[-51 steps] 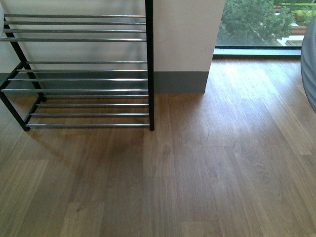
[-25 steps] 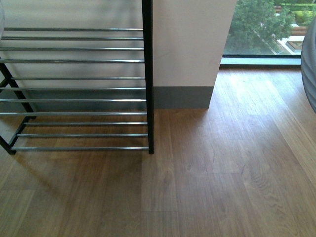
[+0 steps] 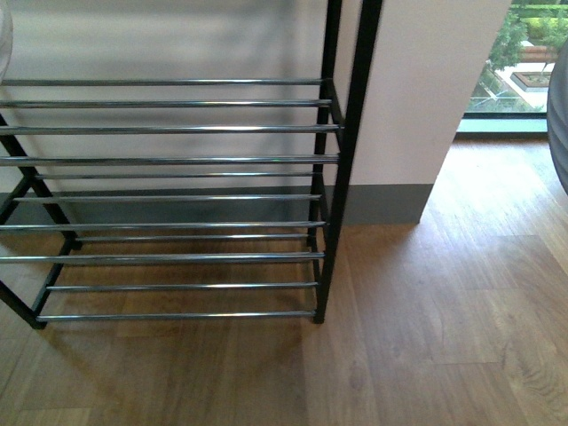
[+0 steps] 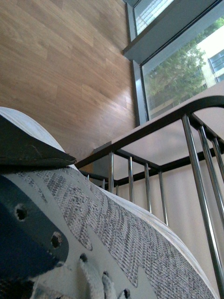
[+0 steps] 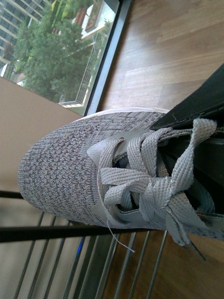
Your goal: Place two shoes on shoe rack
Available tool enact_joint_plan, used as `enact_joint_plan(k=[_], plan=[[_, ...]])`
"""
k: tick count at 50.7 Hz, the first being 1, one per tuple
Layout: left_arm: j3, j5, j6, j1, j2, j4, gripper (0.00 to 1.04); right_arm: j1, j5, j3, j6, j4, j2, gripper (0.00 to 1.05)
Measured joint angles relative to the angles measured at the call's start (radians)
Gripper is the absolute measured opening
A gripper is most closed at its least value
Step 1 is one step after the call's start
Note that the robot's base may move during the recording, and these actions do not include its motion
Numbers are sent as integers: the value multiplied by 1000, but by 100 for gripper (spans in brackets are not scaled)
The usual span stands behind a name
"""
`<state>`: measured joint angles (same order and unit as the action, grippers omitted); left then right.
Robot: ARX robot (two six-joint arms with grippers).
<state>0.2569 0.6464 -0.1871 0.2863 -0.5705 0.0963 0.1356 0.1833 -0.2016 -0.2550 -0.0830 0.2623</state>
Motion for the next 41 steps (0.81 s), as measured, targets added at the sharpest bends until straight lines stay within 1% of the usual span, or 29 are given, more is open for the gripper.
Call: enact_joint_plan(k=[6,14,18,24,32,38,41], plan=[[0,2,0,0,0,0,2,0,-4,0,0,0,0,1],[0,35,-1,-5,5,0,2,2,-31,1,0,-1,2,1],[0,30,-1,-5,5,0,2,2,-29,0,0,-1,-2,1],[0,-17,0,2,3,0,2,1,-3,1,1,-1,-2,1],[0,12,-1,-1,2,0,2,1,0,1,0,-1,-1,1],[0,-5,-3,1,2,0,2,1,-1,2,1,-2,0,1],[0,4,-3,0,2,0,2,1,-11,2,1,-2,0,1]])
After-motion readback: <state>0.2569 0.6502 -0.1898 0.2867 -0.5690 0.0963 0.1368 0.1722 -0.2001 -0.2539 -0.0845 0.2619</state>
